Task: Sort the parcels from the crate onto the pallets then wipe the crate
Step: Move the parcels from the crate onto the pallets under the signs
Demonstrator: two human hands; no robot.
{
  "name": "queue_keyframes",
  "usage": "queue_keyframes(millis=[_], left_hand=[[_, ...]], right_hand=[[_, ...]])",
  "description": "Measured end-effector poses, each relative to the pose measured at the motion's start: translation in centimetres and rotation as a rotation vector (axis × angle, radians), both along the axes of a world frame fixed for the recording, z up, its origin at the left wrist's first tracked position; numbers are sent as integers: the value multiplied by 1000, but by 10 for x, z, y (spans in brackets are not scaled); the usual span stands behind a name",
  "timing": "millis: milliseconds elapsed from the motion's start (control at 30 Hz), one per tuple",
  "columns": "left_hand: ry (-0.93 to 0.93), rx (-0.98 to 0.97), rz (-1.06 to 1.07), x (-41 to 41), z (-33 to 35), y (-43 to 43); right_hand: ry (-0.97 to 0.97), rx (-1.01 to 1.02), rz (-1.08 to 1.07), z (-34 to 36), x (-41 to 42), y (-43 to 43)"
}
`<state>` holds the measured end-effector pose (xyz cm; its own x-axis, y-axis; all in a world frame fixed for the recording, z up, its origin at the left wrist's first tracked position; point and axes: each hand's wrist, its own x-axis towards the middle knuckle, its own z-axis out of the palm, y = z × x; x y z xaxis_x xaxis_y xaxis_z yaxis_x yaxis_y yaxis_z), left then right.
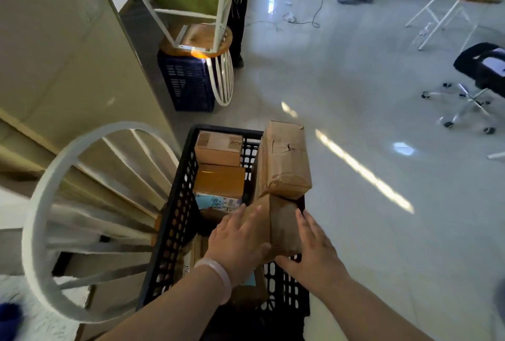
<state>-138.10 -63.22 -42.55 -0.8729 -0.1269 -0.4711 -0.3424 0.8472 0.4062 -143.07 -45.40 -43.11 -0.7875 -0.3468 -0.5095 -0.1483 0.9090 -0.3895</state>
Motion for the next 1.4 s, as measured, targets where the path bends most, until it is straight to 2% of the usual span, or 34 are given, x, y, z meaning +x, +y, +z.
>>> queue_keyframes(millis=[267, 433, 600, 667, 733, 800, 967, 1167, 1400], left_hand=[[-91, 141, -44, -40, -38, 9], [-127, 239, -15, -39, -43, 5], [-146, 322, 72, -31, -37, -12], [-136, 360, 78, -28, -33, -16], [-121, 368, 82, -25, -30, -18], [-119, 392, 112, -21, -27, -19], [-80, 400, 183, -3, -14, -15], [23, 307, 276, 14, 18, -1], [159, 228, 468, 56, 59, 17]], right_hand=[[-85, 68, 15, -33, 1, -16], [-159, -28, -46, -29, 7, -19], [-153, -285, -331, -27, 2, -27], [-256, -366, -479, -27, -5, -37], [-341, -396, -561, -26, -9, -44], [-343, -393, -608, -25, -12, -45], [-335, -369, -517, -11, -4, -36], [-333, -436, -450, 26, 4, -28], [-424, -567, -422, 61, 17, -19]])
